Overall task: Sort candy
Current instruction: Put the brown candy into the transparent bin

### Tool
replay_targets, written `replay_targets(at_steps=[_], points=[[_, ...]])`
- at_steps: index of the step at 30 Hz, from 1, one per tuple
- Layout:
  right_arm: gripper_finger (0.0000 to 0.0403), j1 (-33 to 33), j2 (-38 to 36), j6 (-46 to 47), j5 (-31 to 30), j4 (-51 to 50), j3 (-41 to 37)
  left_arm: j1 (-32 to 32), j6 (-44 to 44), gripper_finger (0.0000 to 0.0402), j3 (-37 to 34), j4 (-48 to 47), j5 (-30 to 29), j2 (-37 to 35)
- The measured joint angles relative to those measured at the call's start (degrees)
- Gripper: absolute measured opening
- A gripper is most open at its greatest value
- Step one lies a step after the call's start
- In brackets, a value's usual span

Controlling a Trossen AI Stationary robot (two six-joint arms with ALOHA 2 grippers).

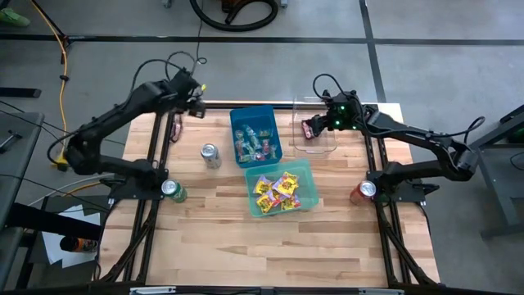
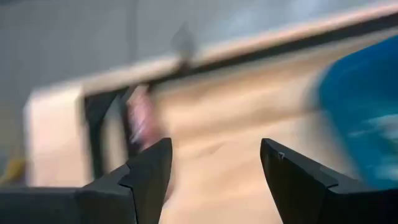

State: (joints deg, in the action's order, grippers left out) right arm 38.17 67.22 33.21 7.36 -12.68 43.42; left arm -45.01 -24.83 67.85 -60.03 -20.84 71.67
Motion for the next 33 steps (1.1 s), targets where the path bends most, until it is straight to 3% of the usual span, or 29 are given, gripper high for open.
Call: replay_targets(at_steps=[5, 10, 15, 29, 33], points=[[0.0277, 0.0, 0.0, 0.0, 0.1, 0.1, 0.0, -6.5, -5.3, 0.0232, -8.8, -2.1, -0.2, 2.7], [0.0277, -0.3, 0.0, 0.0, 0.1, 0.3, 0.0, -4.7, -8.5, 0.0232, -15.1, 4.6, 0.4, 3.9], [0.0277, -0.3, 0.0, 0.0, 0.1, 0.3, 0.0, -4.3, -10.2, 0.0232, -19.7, 10.2, -3.2, 5.6], [0.0277, -0.3, 0.0, -0.2, 0.1, 0.3, 0.0, -4.1, -21.7, 0.0232, -20.2, 10.6, -7.2, 23.7], [0.0277, -0.7, 0.0, 0.4, 0.1, 0.3, 0.0, -4.7, -23.6, 0.0232, -19.9, 10.5, -7.6, 26.0]])
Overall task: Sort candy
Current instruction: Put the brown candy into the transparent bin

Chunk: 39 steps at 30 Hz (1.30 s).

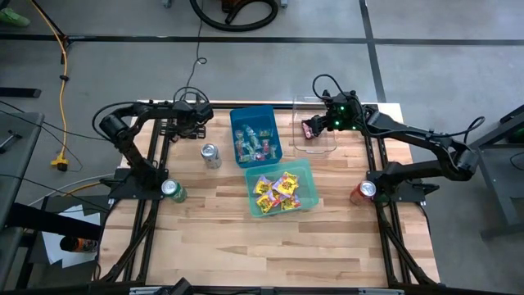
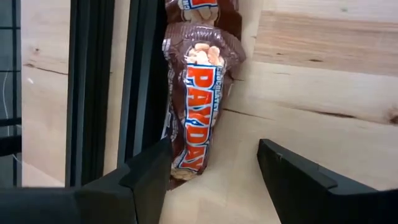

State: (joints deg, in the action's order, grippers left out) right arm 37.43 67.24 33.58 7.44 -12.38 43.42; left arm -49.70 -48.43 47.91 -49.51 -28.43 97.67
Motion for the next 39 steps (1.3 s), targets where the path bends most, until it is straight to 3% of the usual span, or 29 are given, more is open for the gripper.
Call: replay_targets(at_steps=[3, 6, 13, 18, 25, 32, 36, 39], points=[[0.0277, -0.8, 0.0, -0.4, 0.0, 0.0, 0.0, -0.1, 1.2, 0.0225, 0.0, 0.5, 0.2, 0.2], [0.0277, -1.6, 0.0, -0.6, -0.4, 0.0, 0.0, -0.2, 2.1, 0.0191, -0.1, 1.0, 1.0, 0.3], [0.0277, -2.7, 0.0, -0.6, -0.8, 0.0, 0.0, -0.1, 3.5, 0.0020, -0.4, 0.7, 1.5, -1.2], [0.0277, -3.4, 0.0, -1.0, -0.8, 0.0, 0.0, 0.1, 7.6, 0.0020, -0.4, 3.4, 5.7, -6.9], [0.0277, -4.4, 0.0, -0.4, -0.7, 2.9, 0.0, 4.7, 15.3, 0.0004, -0.4, 11.8, 8.4, -24.9], [0.0277, -6.5, 0.0, 2.5, 3.4, 18.1, 0.0, 14.5, 25.8, 0.0001, -0.3, 30.9, 27.4, -41.5], [0.0277, -8.7, 0.0, 2.5, 8.5, 29.7, 0.0, 22.0, 27.3, 0.0001, -0.3, 41.5, 35.8, -45.2], [0.0277, -11.3, 0.0, 1.8, 12.1, 37.1, 0.0, 28.0, 28.7, 0.0001, -0.3, 48.3, 38.4, -44.8]])
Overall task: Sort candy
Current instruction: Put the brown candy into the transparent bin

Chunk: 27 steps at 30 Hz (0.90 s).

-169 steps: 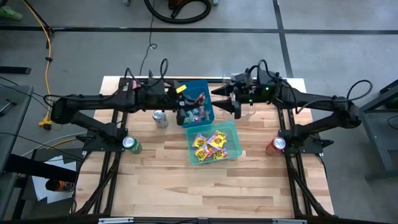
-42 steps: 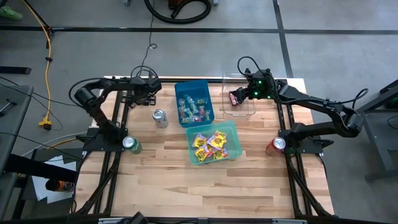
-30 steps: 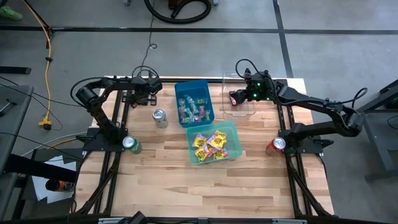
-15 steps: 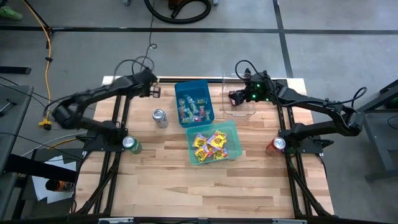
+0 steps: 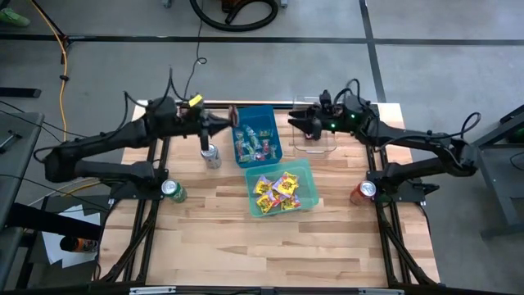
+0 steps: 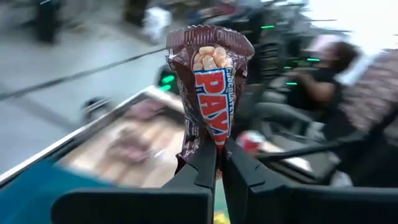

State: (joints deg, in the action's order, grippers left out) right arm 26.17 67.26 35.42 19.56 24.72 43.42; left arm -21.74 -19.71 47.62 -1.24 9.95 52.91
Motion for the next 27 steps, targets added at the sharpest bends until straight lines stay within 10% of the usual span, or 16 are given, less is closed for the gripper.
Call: replay_targets(at_steps=[8, 17, 27], points=[[0.0277, -10.3, 0.0, -8.0, -1.8, 10.1, 0.2, 10.7, 1.9, 0.0001, 0.0, 14.4, -0.2, 11.0], [0.0277, -18.8, 2.0, -23.8, -11.2, -14.0, 12.4, 12.1, -0.6, 0.0001, 0.0, 22.8, 2.0, 18.9], [0.0277, -17.8, 3.7, -18.2, -14.8, -19.7, 16.4, 12.3, 0.2, 0.0000, 0.0, 24.0, 2.1, 18.7]])
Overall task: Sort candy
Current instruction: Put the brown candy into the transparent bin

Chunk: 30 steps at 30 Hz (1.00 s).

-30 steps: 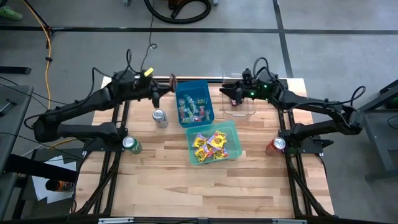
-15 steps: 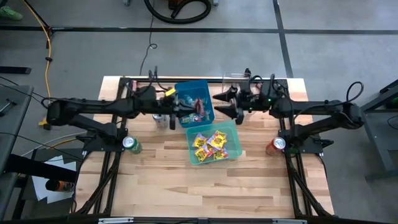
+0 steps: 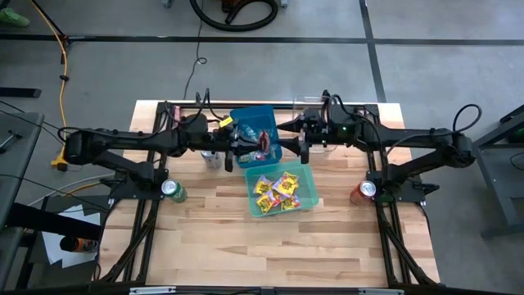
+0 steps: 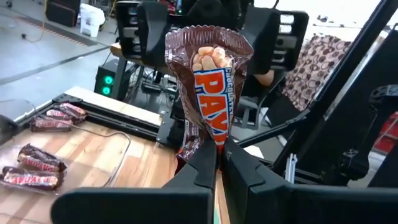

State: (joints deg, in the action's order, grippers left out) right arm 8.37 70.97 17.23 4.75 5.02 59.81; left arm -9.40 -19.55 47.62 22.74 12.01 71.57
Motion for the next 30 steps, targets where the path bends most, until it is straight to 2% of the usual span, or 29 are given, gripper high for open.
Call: replay_targets(at_steps=[4, 11, 16, 20, 26, 30], points=[[0.0277, -0.4, 3.0, 2.2, 2.7, 3.8, -0.1, 0.9, 2.6, 0.0000, 0.0, 0.0, 0.0, 0.0], [0.0277, -1.1, 7.0, 3.6, 3.1, 9.6, -0.1, 1.3, 5.2, 0.0000, 0.0, -0.7, -0.2, 0.0], [0.0256, -1.0, 7.1, 4.8, 4.8, 10.3, -0.1, 1.3, 5.2, 0.0000, 0.0, -0.9, -0.5, 0.0], [0.0209, -1.0, 7.1, 5.5, 4.5, 11.3, -0.1, 1.3, 5.2, 0.0000, 0.0, -1.1, -0.5, 0.0], [0.0089, -1.0, 7.1, 5.4, 4.3, 10.9, -0.1, 1.2, 5.2, 0.0000, 0.0, -1.3, -0.7, 0.0], [0.0030, -1.0, 7.1, 5.4, 4.9, 10.8, -0.1, 1.2, 5.2, 0.0000, 0.0, -1.3, -0.7, 0.0]])
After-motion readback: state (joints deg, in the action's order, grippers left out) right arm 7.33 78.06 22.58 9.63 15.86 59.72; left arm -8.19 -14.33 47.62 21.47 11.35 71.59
